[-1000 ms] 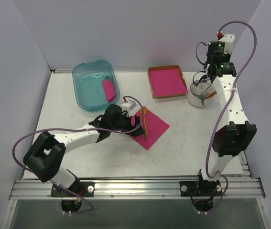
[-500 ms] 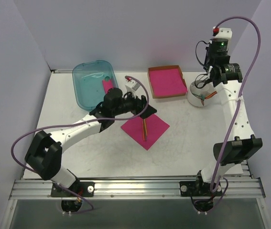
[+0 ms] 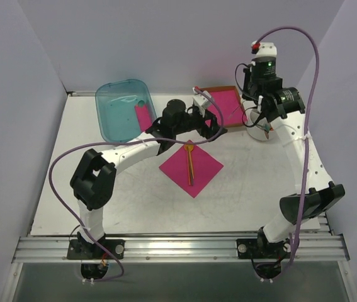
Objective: Place the utensils on the paper napkin and roll it up
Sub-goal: Place the utensils on the napkin.
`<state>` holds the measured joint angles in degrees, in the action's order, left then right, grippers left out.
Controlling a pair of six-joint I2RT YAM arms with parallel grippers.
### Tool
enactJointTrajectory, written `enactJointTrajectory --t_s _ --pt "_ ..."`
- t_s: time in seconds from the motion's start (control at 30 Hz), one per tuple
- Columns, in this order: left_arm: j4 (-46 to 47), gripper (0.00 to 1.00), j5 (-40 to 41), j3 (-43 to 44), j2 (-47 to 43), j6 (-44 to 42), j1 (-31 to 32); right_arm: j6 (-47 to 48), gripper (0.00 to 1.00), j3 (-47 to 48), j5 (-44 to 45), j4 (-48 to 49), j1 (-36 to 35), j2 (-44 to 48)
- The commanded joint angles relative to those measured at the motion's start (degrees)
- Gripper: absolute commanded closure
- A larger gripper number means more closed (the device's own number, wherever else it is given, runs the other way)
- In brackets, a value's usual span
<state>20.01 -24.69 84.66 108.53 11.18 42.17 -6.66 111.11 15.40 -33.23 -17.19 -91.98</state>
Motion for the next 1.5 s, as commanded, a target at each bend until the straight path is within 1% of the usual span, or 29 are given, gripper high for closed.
enactJointTrajectory --t_s 0.0,0.07,0.2,0.37,0.4,0.47,0.57,0.67,0.8,0.9,0.97,1.0,1.03,1.13,1.17,1.2,1.23,1.3,1.33,1.4,1.43,1.47 --pt "1.2 0.06 -0.2 7.5 2.0 -6.6 1.0 -2.1 1.0 -1.1 0.5 -0.8 -2.7 3.0" --pt "2.7 0.06 -0.1 8.3 2.6 -7.0 1.2 -3.0 1.0 -1.8 0.8 -0.9 -4.6 3.0" --pt "1.0 0.06 1.7 10.7 4.5 -9.9 2.1 -3.9 1.0 -2.9 0.4 -0.7 -7.1 3.1" --pt "0.8 0.0 3.1 11.7 5.7 -11.0 2.5 -4.8 1.0 -3.6 0.2 -0.5 -9.0 3.4" --pt "0.9 0.05 3.6 11.8 6.0 -11.0 2.4 -4.9 1.0 -3.7 0.2 -0.4 -9.2 3.6" --pt "0.7 0.09 3.6 11.8 6.3 -11.1 2.4 -5.3 1.0 -3.8 0.2 -0.5 -9.5 3.7" --pt "1.3 0.1 4.3 11.0 6.3 -11.0 2.4 -5.6 1.0 -3.9 0.2 -0.6 -10.0 4.0" --pt "3.3 0.1 5.8 8.2 5.6 -11.1 2.3 -5.6 1.0 -3.6 0.2 -0.8 -10.1 4.1" --pt "3.8 0.23 7.4 7.0 5.3 -11.1 2.2 -5.6 1.0 -3.5 0.2 -0.9 -10.3 4.1" --pt "3.9 0.28 7.5 6.8 5.4 -11.1 1.9 -5.5 1.0 -3.4 0.2 -1.2 -10.4 3.8" --pt "4.6 0.38 7.2 6.2 5.2 -10.9 1.9 -5.6 1.0 -3.5 0.2 -1.3 -10.5 3.7" --pt "4.9 0.44 7.1 6.2 5.1 -10.8 1.9 -5.6 1.0 -3.8 0.1 -1.2 -10.6 3.8" --pt "5.0 0.55 7.0 6.2 5.2 -10.7 1.9 -5.7 1.0 -4.0 -0.2 -1.0 -10.6 4.1" --pt "5.0 0.79 7.2 6.6 5.4 -9.9 2.0 -5.7 1.0 -4.8 -0.8 -0.5 -10.6 4.4" --pt "5.1 0.95 8.1 6.5 5.3 -9.3 1.9 -5.7 1.0 -5.1 -1.9 0.1 -10.6 4.5" --pt "5.2 0.97 8.1 6.3 5.1 -8.6 2.0 -5.3 1.0 -5.6 -2.5 0.4 -10.4 4.8" --pt "5.5 0.98 8.1 6.0 4.9 -8.4 1.9 -5.4 0.94 -5.7 -2.7 0.5 -10.3 4.9" --pt "6.9 0.98 8.9 3.8 3.8 -7.5 2.4 -5.6 0.9 -5.9 -2.3 0.7 -9.5 5.2" --pt "7.3 0.98 9.3 3.1 3.3 -7.3 2.7 -6.0 0.85 -6.3 -2.4 0.9 -9.1 5.7" --pt "7.7 0.98 10.3 0.7 2.0 -6.1 2.8 -6.3 0.8 -7.3 -3.0 2.0 -7.8 6.6" --pt "7.2 0.98 10.7 0.2 1.5 -5.2 2.7 -7.0 0.7 -8.8 -3.0 2.6 -7.2 7.9" --pt "6.1 0.98 12.5 0.0 0.8 -4.2 2.7 -7.7 0.65 -9.7 -2.8 4.0 -6.6 8.7"
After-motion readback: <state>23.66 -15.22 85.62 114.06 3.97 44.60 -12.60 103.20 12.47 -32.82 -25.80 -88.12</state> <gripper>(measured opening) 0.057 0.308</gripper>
